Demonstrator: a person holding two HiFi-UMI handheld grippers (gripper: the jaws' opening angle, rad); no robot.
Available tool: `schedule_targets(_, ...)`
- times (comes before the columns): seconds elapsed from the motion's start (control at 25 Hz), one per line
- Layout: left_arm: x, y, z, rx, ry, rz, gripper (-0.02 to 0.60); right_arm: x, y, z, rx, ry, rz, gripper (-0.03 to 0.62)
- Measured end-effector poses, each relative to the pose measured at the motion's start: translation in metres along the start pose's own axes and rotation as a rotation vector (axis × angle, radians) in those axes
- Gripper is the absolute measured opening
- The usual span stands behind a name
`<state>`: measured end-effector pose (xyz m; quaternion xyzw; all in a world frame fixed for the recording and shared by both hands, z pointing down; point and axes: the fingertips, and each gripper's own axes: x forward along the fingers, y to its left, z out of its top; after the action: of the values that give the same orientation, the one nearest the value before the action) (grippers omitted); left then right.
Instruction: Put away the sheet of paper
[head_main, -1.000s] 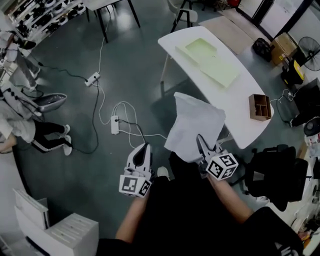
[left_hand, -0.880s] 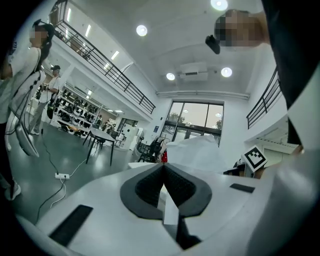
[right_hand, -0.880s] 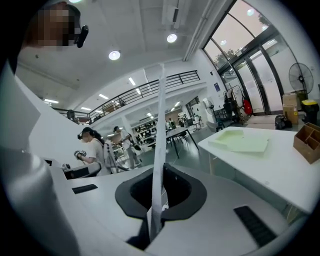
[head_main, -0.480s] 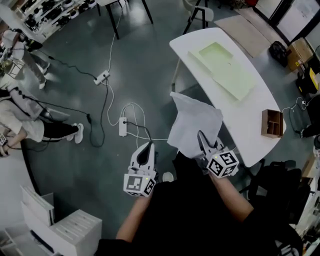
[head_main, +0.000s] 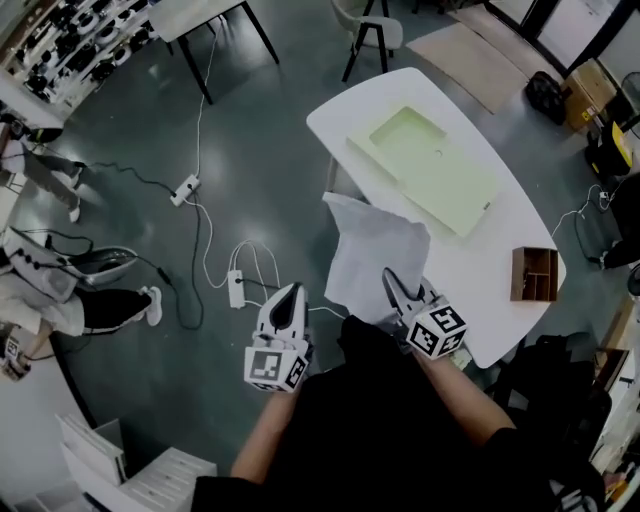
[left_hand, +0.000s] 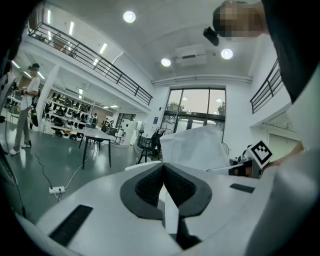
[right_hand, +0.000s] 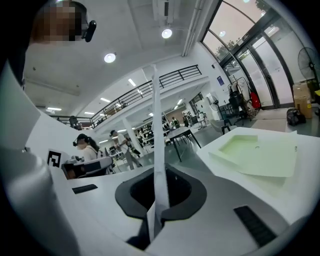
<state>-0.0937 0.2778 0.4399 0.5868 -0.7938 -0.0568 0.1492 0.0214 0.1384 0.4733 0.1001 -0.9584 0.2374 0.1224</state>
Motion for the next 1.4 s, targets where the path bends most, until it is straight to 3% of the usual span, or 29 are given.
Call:
schedule_targets(0.52,0.139,-0.020,0.013,0.029,0.056,-0.069,0.003,0.031,-0.109,0.025,0.092,0.044,-0.005,-0.002)
schedule_targets(0.96,0.189,-0.044,0.024,0.045,0.045,-0.100,0.003,0.031,-0.162,0.019,0.156,0.039,-0.045,-0.002)
schedule_targets(1.08,0.197,-0.049,0.025,0.049,0.058,-0.118,0.003,0.027,-0.176,0.026,0.208,0.009,-0.077,-0.002)
schedule_targets(1.28,0.212,-0.056,0.016,0.039,0.098,-0.158,0.003,0.019,-0.223,0.018,0.426,-0.079,-0.181,-0.002)
schedule_targets(1.4,0.225,-0.062,0.008,0.035,0.124,-0.197,0.003,0.012,-0.247,0.010,0.453,-0.084,-0.247,-0.002)
